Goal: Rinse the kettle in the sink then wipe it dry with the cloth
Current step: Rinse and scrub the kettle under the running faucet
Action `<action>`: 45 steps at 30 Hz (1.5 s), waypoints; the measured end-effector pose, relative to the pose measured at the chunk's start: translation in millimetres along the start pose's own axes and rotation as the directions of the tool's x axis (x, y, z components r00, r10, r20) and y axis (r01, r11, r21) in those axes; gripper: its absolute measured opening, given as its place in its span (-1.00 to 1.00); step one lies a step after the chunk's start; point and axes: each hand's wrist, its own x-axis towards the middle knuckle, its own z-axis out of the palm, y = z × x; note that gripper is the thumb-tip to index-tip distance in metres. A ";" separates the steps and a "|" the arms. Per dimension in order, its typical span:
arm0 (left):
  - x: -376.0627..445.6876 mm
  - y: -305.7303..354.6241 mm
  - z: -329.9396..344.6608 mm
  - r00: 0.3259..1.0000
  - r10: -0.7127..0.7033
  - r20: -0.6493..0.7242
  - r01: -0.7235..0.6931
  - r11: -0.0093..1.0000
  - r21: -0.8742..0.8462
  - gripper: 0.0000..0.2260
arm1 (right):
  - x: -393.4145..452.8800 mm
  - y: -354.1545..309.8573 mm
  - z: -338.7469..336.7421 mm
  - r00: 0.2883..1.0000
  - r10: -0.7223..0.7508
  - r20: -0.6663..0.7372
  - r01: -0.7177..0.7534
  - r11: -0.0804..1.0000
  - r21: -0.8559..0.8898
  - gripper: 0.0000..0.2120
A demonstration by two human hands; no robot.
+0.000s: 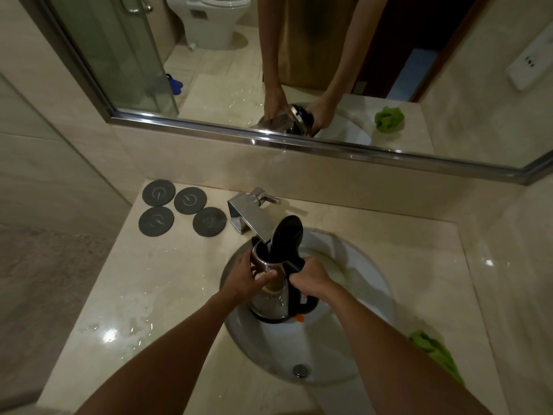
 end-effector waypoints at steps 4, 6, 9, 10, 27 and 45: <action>0.6 -1.4 -0.8 1.000 0.002 0.007 -0.002 0.999 -0.033 -0.28 | -0.1 0.0 0.0 1.000 -0.001 -0.011 0.000 1.000 -0.018 -0.85; 0.9 -1.2 -1.1 1.000 0.004 0.011 -0.004 0.999 -0.034 -0.29 | 0.0 -0.1 0.0 1.000 -0.005 -0.013 0.005 1.000 -0.014 -0.87; 1.3 -1.9 -0.6 1.000 0.002 0.009 -0.002 0.999 -0.033 -0.28 | -1.2 -0.3 -0.3 1.000 -0.006 -0.015 0.006 1.000 -0.014 -0.93; 0.9 -2.3 -0.3 1.000 0.007 0.008 -0.007 1.000 -0.027 -0.27 | -1.5 -0.2 -0.4 1.000 -0.005 -0.013 0.005 1.000 -0.013 -0.93; -0.9 1.2 -1.1 0.999 -0.025 0.023 0.023 0.997 0.080 -0.11 | 1.1 -0.2 -2.1 1.000 0.007 -0.009 -0.006 1.000 0.014 -0.95; -3.8 7.4 -1.0 0.998 -0.063 0.021 0.059 0.985 0.161 -0.09 | 5.3 2.6 -4.8 1.000 0.008 0.011 -0.008 1.000 0.022 -0.82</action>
